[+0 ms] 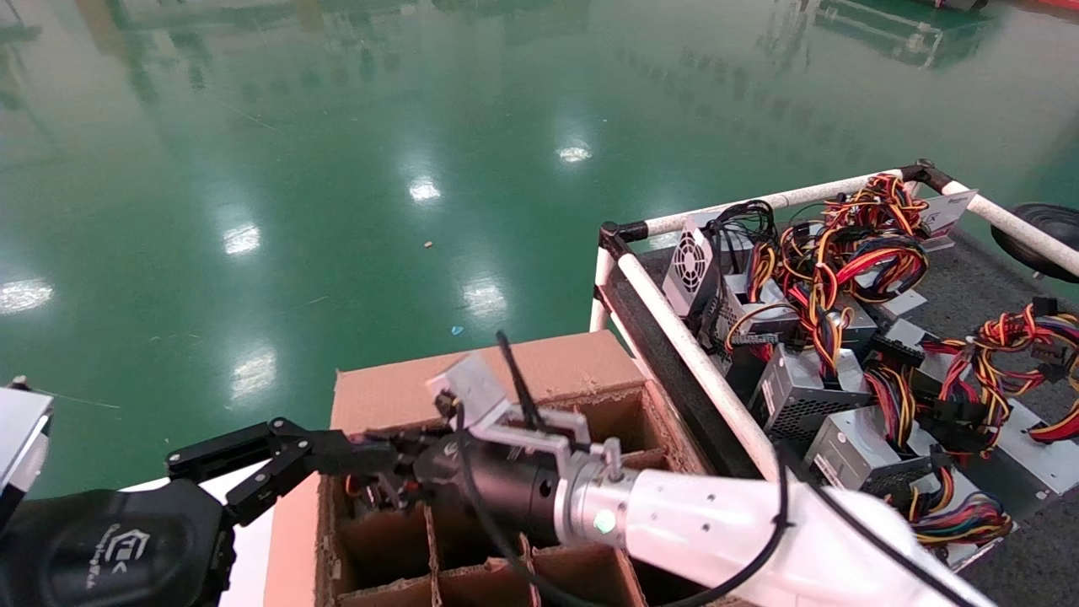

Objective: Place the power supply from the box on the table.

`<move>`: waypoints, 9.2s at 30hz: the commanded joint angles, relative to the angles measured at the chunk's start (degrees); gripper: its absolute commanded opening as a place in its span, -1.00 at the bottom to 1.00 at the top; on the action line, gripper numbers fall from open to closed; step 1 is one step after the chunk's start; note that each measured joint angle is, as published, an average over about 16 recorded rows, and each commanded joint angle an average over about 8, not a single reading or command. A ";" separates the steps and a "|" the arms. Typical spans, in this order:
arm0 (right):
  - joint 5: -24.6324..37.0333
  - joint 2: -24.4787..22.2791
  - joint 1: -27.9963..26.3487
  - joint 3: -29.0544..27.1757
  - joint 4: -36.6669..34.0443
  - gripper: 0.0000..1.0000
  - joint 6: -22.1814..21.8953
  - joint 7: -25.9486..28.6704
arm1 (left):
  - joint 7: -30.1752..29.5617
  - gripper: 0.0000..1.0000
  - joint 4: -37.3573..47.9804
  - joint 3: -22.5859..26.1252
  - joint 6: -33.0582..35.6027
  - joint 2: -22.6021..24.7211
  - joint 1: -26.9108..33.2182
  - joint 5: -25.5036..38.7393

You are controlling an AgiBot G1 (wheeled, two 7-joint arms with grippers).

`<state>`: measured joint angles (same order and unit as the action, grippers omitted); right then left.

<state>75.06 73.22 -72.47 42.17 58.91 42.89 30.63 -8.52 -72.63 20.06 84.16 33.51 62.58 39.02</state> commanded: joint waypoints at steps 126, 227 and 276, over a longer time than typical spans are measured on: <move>-12.14 -24.69 -30.63 -26.38 -58.74 -0.91 13.41 -31.58 | 0.05 1.00 0.00 0.10 -0.04 -0.04 0.03 -0.07; -33.25 -38.23 11.12 -26.14 15.12 1.00 42.95 -19.90 | 0.08 1.00 0.04 0.15 -0.07 -0.06 0.03 -0.12; -33.21 -38.21 10.93 -26.15 14.67 1.00 42.80 -19.90 | 0.09 1.00 0.05 0.15 -0.08 -0.06 0.02 -0.13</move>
<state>41.85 35.01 -61.53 16.02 73.58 85.69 10.74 -8.43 -72.58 20.20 84.08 33.44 62.60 38.89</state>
